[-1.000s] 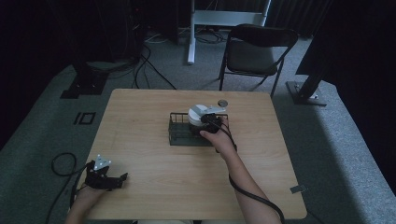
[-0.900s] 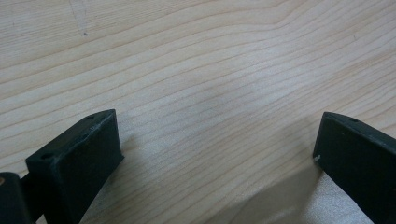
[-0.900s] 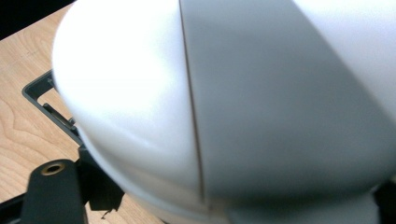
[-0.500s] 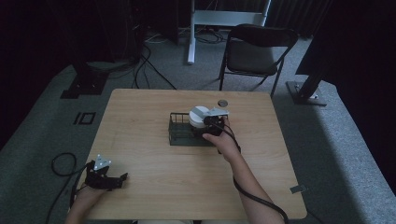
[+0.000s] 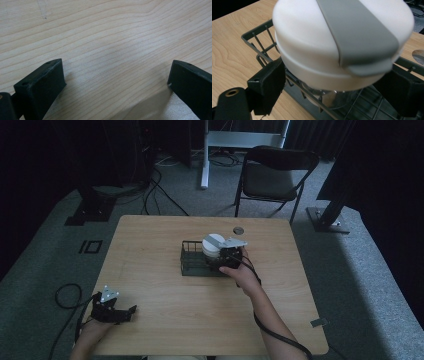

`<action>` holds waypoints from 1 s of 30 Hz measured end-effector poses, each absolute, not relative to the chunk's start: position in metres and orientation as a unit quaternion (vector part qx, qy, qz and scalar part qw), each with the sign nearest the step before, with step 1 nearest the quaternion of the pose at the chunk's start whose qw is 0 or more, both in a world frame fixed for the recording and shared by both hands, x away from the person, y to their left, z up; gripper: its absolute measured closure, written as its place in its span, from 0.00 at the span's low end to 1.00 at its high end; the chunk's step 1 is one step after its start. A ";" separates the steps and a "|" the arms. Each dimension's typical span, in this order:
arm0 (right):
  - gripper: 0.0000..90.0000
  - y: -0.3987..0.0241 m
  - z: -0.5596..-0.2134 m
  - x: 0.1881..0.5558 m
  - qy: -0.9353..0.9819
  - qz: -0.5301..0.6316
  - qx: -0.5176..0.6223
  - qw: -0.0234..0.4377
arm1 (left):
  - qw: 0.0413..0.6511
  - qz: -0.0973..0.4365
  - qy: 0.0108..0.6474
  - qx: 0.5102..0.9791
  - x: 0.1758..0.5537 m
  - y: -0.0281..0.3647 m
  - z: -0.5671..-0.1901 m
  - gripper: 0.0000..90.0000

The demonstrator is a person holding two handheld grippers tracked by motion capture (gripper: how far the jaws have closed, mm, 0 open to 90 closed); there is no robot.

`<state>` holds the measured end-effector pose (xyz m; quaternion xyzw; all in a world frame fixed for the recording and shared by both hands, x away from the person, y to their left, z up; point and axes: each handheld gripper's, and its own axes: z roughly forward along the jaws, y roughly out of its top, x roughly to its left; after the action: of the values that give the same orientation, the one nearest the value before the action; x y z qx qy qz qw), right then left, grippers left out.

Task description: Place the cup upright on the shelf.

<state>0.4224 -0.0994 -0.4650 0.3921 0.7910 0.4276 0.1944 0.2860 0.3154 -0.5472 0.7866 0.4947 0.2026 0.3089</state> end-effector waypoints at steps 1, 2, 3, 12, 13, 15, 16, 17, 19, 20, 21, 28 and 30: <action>0.13 -0.100 -0.465 0.422 0.790 0.430 0.393 0.194 | 0.309 0.203 0.495 0.787 0.286 0.315 -0.547 0.01; 0.13 -0.101 -0.466 0.421 0.787 0.434 0.394 0.193 | 0.309 0.203 0.495 0.787 0.286 0.315 -0.547 0.01; 0.13 -0.102 -0.465 0.421 0.785 0.436 0.396 0.194 | 0.309 0.203 0.495 0.787 0.286 0.315 -0.547 0.01; 0.13 -0.107 -0.460 0.411 0.779 0.452 0.388 0.195 | 0.309 0.203 0.495 0.787 0.286 0.315 -0.547 0.01; 0.13 -0.108 -0.459 0.410 0.780 0.452 0.387 0.195 | 0.309 0.203 0.495 0.787 0.286 0.315 -0.547 0.01; 0.13 -0.109 -0.459 0.407 0.779 0.453 0.386 0.196 | 0.309 0.203 0.495 0.787 0.286 0.315 -0.547 0.01; 0.13 -0.110 -0.458 0.406 0.778 0.455 0.386 0.195 | 0.309 0.203 0.495 0.787 0.286 0.315 -0.547 0.01; 0.13 -0.111 -0.458 0.405 0.777 0.457 0.387 0.194 | 0.309 0.203 0.495 0.787 0.286 0.315 -0.547 0.01; 0.13 -0.112 -0.457 0.403 0.776 0.459 0.386 0.196 | 0.309 0.203 0.495 0.787 0.286 0.315 -0.547 0.01; 0.13 -0.113 -0.457 0.402 0.775 0.461 0.387 0.194 | 0.309 0.203 0.495 0.787 0.286 0.315 -0.547 0.01; 0.13 -0.114 -0.457 0.400 0.774 0.463 0.385 0.195 | 0.309 0.202 0.495 0.787 0.286 0.315 -0.547 0.01; 0.13 -0.123 -0.455 0.392 0.771 0.470 0.380 0.200 | 0.309 0.203 0.495 0.787 0.286 0.315 -0.547 0.01; 0.13 -0.126 -0.454 0.388 0.770 0.472 0.378 0.204 | 0.309 0.203 0.495 0.787 0.286 0.315 -0.547 0.01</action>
<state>0.3882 -0.1256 -0.4535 0.3782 0.7700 0.4718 0.2036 0.2860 0.3154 -0.5472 0.7867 0.4947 0.2026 0.3088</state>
